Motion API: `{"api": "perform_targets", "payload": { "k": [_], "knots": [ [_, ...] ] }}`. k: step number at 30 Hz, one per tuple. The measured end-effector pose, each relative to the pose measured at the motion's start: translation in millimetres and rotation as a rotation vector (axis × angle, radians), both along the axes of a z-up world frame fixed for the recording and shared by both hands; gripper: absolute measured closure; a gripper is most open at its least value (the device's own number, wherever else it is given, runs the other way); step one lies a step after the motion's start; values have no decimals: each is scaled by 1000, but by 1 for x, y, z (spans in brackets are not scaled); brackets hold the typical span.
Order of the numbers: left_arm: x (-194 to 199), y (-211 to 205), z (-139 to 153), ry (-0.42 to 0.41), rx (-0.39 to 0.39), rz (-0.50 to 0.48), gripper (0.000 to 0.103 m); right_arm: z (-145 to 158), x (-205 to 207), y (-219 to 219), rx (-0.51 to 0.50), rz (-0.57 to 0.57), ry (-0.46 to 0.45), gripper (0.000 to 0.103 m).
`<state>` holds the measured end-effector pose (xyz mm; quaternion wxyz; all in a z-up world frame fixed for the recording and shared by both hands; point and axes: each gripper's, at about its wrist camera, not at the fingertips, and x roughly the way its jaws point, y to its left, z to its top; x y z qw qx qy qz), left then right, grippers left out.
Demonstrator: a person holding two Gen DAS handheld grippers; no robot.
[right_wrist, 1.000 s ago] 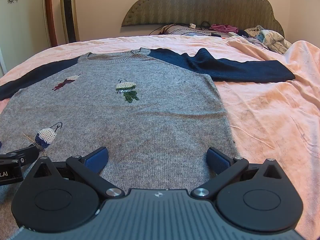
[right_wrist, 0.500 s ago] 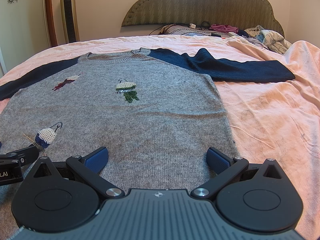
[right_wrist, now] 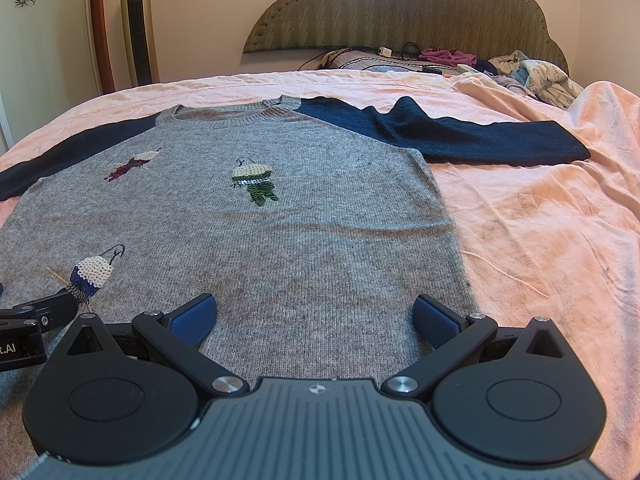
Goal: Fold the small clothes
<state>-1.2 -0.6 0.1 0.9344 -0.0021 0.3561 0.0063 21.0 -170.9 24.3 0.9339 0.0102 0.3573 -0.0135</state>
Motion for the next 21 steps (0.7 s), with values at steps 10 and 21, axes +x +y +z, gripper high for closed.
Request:
{"api": "perform_targets", "payload": {
  "k": [10, 21],
  "knots": [
    [0, 0, 0, 0, 0, 0, 0, 0, 0, 0, 0, 0, 0, 0],
    [-4, -3, 1, -2, 15, 5, 0, 0, 0, 0, 0, 0, 0, 0]
  ]
}}
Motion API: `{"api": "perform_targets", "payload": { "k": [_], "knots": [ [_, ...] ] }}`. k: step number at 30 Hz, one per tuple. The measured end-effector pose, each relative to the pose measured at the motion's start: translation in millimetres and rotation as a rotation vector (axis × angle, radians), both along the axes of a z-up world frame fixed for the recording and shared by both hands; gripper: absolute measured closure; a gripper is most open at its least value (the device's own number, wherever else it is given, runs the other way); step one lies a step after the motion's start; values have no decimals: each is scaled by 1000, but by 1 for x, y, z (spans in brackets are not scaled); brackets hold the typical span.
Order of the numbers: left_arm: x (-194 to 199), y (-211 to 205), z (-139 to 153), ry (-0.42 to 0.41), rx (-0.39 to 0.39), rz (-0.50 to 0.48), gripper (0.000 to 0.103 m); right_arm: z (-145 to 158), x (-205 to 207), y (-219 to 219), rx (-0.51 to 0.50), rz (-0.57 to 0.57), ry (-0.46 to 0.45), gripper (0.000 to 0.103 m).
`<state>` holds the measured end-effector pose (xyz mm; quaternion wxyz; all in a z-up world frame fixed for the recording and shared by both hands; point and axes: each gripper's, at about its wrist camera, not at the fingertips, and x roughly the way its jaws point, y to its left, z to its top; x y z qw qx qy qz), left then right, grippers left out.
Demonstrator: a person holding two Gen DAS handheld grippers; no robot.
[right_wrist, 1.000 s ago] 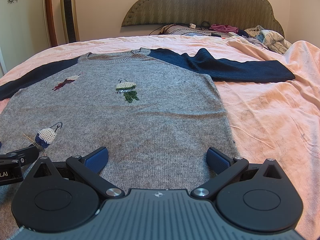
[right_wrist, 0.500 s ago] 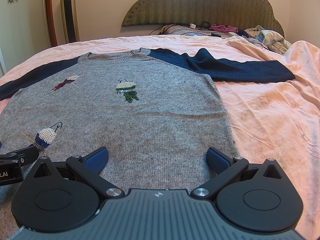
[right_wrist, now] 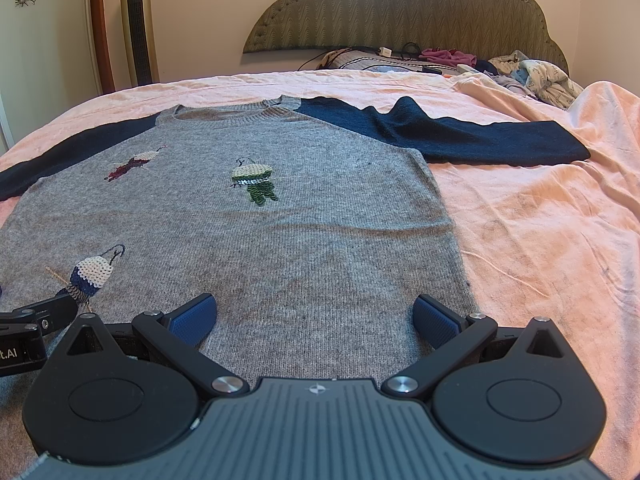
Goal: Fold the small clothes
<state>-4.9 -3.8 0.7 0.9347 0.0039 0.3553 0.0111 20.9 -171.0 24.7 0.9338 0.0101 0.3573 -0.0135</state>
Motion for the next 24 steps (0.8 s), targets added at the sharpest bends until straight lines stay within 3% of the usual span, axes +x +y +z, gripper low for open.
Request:
{"api": "perform_targets", "payload": {
  "k": [24],
  "knots": [
    [3, 0, -1, -3, 0, 2, 0, -1, 1, 0, -2, 1, 2, 0]
  ]
}}
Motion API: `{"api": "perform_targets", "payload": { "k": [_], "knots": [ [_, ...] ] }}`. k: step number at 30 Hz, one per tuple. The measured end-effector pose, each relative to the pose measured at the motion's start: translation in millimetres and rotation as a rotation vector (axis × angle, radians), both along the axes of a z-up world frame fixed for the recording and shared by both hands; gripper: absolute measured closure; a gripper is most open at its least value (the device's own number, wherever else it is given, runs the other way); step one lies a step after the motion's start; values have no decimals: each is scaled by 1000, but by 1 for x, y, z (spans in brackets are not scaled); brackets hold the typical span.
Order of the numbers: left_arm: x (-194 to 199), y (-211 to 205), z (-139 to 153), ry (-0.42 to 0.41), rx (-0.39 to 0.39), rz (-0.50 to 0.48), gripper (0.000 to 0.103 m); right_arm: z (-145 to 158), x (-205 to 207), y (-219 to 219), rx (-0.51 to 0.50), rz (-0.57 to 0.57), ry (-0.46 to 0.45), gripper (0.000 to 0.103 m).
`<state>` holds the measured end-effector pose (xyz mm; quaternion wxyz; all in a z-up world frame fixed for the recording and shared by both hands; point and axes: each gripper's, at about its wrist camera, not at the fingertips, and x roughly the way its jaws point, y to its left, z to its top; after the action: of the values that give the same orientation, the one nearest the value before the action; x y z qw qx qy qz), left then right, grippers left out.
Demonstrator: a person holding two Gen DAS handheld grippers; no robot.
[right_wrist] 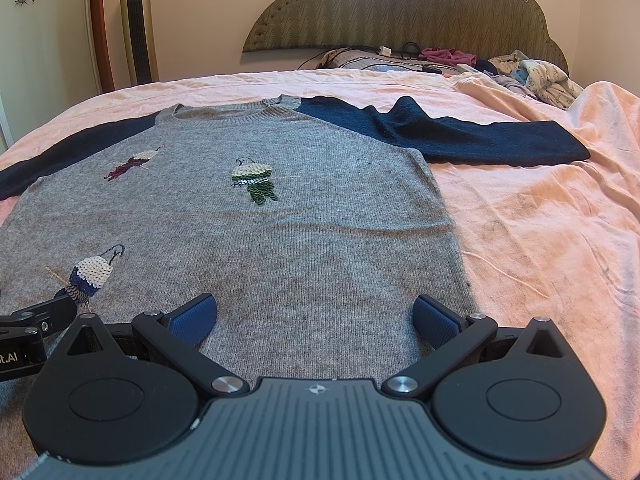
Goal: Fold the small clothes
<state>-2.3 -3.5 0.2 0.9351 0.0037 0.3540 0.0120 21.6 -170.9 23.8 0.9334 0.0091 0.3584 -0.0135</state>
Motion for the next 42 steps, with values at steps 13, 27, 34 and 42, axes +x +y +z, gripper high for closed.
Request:
{"api": "perform_targets", "payload": {
  "k": [13, 27, 34, 42],
  "knots": [
    [1, 2, 0, -3, -11, -7, 0, 55, 92, -240, 573, -215, -148, 0],
    [1, 2, 0, -4, -13, -8, 0, -22, 166, -395, 763, -642, -216, 25],
    [1, 1, 0, -6, -15, -8, 0, -22, 179, -396, 754, -632, -217, 89],
    [1, 1, 0, -8, -22, -8, 0, 66, 157, -302, 663, -289, -355, 89]
  ]
}}
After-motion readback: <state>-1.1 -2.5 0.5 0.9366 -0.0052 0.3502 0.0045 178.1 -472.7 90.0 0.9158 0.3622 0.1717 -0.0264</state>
